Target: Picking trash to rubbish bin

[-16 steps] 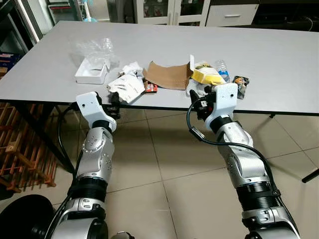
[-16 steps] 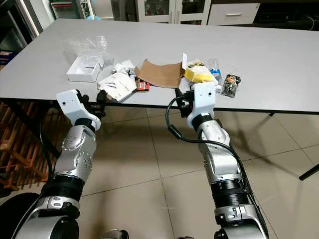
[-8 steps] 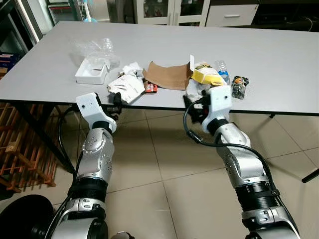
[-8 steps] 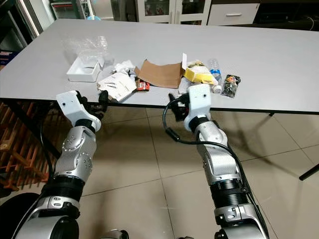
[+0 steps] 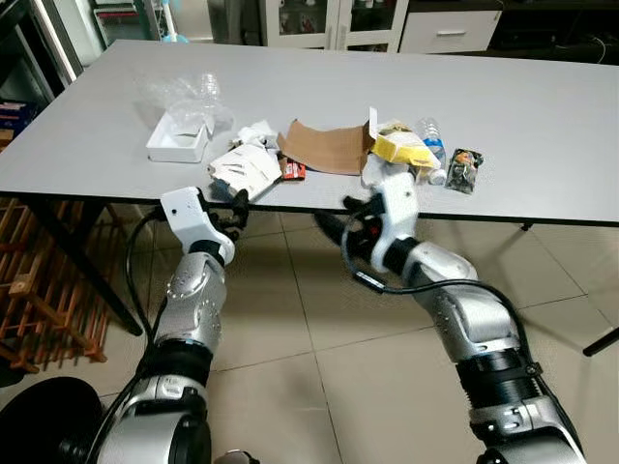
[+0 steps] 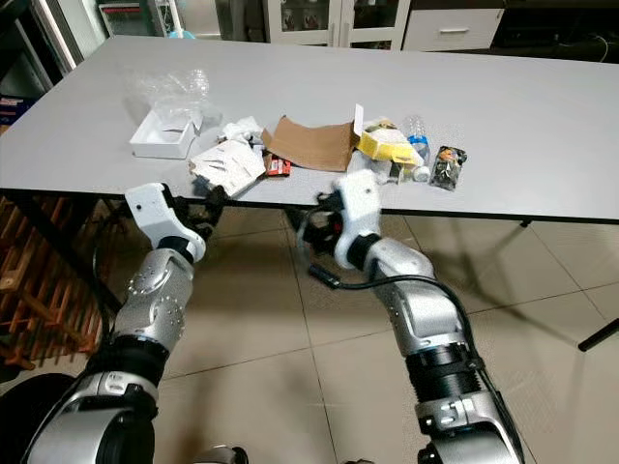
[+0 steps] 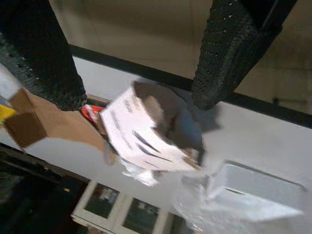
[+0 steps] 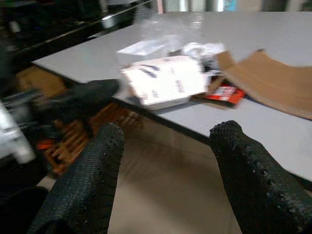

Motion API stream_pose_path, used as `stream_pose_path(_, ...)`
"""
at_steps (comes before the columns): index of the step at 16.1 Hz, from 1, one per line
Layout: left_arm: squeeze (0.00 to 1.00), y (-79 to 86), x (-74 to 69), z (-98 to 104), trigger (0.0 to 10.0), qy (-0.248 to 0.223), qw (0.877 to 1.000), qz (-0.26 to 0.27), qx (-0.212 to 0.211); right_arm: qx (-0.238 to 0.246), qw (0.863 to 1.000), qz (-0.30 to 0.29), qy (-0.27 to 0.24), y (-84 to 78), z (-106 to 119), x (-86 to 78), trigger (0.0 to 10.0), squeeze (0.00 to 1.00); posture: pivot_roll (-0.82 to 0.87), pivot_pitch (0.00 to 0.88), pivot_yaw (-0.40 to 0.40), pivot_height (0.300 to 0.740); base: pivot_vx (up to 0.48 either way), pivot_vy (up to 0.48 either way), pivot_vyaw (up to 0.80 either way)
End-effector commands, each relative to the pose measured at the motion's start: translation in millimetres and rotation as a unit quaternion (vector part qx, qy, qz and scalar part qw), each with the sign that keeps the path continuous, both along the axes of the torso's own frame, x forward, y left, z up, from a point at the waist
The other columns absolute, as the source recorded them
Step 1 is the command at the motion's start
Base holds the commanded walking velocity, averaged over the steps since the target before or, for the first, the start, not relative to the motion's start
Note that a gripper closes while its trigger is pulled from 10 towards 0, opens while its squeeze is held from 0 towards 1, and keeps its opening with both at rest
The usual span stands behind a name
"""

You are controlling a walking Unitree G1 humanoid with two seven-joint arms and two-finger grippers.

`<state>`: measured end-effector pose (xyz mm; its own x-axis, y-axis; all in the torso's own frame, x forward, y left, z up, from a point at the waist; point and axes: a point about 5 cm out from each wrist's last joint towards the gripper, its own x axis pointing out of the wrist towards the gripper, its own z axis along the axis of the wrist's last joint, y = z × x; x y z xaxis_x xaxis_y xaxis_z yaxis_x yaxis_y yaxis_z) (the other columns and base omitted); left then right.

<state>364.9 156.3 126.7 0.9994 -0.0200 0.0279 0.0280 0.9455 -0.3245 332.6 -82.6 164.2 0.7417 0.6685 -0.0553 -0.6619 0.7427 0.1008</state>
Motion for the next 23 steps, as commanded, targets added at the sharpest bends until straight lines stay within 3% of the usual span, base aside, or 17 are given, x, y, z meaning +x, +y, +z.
stream_pose_path(1, 0.0, -2.4, 3.3, 1.6, 10.0, -0.003, 1.0, -0.012, -0.014, 0.006, 1.0, 0.019, -0.004, 4.5, 6.1, -2.3, 10.0, 0.0, -0.03, 0.076, -0.021, 0.74, 0.0, 0.0, 0.0)
stream_pose_path(4, 0.0, 0.7, 10.9, 4.9, 10.0, -0.002, 0.998, -0.007, -0.065, 0.015, 0.999, 0.031, -0.004, 9.8, 10.2, -6.1, 10.0, 0.0, -0.05, 0.086, -0.023, 0.74, 0.0, 0.0, 0.0)
stream_pose_path(11, 0.0, 7.3, 19.4, 11.9, 10.0, -0.009, 0.997, 0.001, -0.074, 0.025, 0.999, 0.039, -0.006, 10.7, 19.2, -23.6, 10.0, 0.0, -0.09, 0.145, -0.054, 0.74, 0.0, 0.0, 0.0)
stream_pose_path(15, 0.0, 3.9, 21.4, 12.6, 10.0, -0.007, 0.997, -0.001, -0.078, 0.037, 0.998, 0.05, -0.013, 16.1, 34.3, -33.0, 10.0, 0.0, -0.1, 0.187, -0.079, 0.74, 0.0, 0.0, 0.0)
stream_pose_path(23, 0.0, 3.4, 27.5, 25.0, 10.0, -0.022, 0.997, -0.01, -0.069, 0.058, 0.997, 0.056, -0.001, 25.5, 39.1, -47.6, 10.0, 0.0, -0.12, 0.227, -0.077, 0.74, 0.0, 0.0, 0.0)
